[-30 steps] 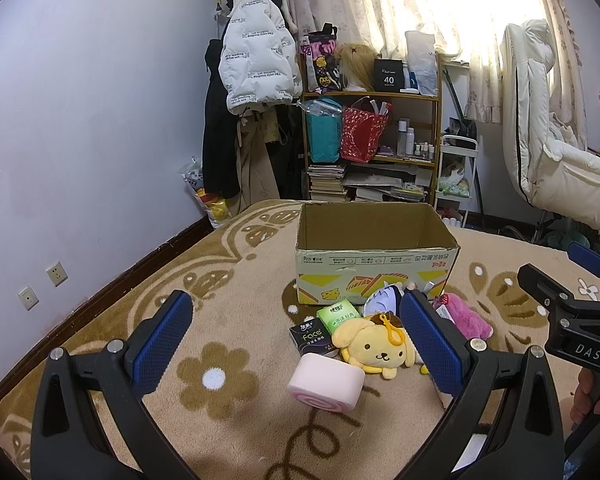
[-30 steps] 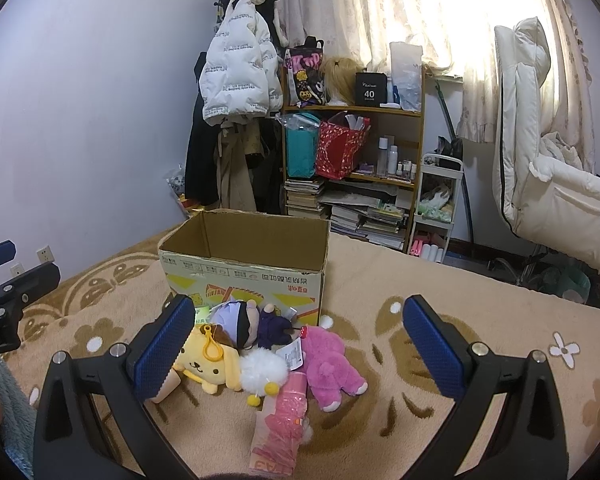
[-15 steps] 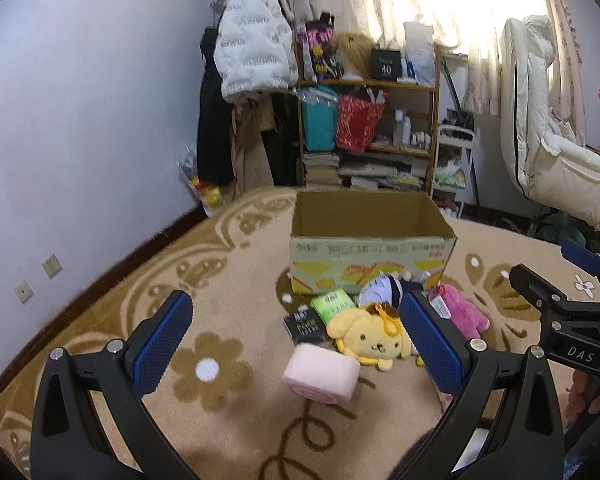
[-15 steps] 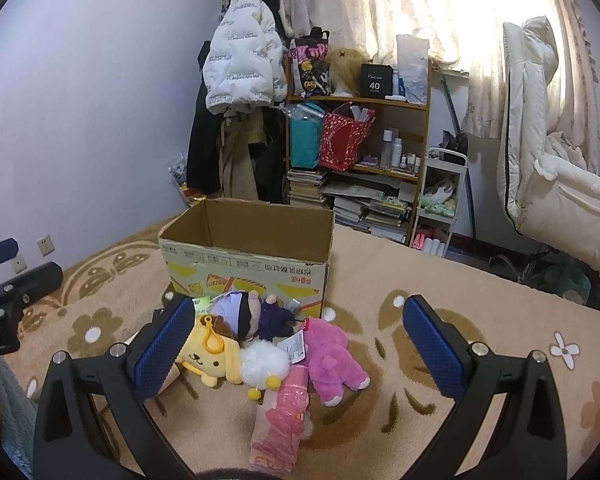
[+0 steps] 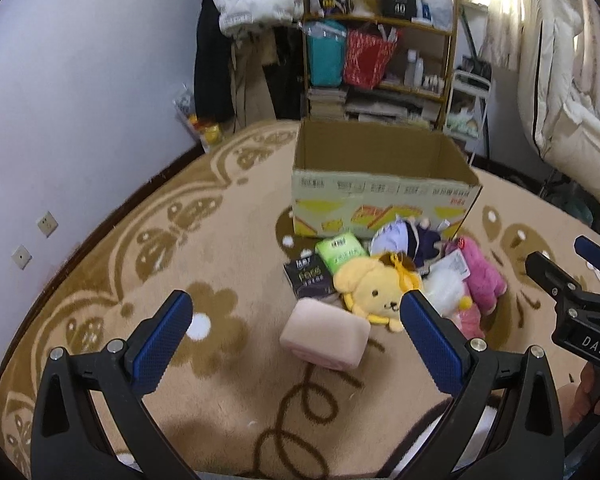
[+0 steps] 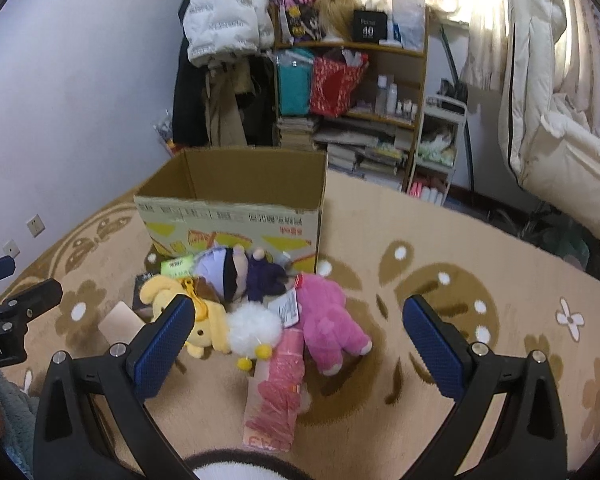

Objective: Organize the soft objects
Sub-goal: 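Lower the right tool toward the pink wrapped tube while the left tool nears the pink cushion block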

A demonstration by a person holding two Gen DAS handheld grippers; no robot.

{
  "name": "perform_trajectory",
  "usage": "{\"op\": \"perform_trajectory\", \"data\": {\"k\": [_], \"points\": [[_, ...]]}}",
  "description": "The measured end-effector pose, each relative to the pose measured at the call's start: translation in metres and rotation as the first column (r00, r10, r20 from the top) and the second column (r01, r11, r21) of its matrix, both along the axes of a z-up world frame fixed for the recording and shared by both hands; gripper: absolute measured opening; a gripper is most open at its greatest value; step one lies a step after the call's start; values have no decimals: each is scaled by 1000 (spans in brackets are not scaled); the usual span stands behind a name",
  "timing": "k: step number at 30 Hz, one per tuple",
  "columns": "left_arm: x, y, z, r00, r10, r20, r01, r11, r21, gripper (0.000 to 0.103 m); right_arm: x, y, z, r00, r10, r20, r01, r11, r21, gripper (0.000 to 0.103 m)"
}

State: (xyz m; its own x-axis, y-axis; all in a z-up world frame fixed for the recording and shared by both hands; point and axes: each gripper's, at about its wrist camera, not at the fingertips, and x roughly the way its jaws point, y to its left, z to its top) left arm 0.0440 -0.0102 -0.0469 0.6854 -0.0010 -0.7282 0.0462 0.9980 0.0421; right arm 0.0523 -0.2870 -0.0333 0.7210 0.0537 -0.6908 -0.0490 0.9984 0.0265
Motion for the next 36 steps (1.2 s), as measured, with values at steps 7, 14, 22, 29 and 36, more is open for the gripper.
{"op": "perform_trajectory", "data": {"k": [7,14,22,29,36], "points": [[20,-8,-23,993,-9,-121,11,1000,11,102,21,7,-28,988,26,-150,-28,1000,-13,102],[39,-5,-45,975,16,-220,-26,999,-43,102,36,-1,-54,962,17,-273,-2,998,58,102],[53,3,-63,951,45,-304,-71,995,-75,102,51,-9,-82,928,6,-372,45,991,126,98],[64,-5,-79,938,48,-343,-71,996,-55,102,60,-2,-100,909,18,-417,35,992,119,89],[73,1,-93,913,78,-400,-118,990,-75,102,64,4,-116,883,37,-468,17,994,111,78]]}}
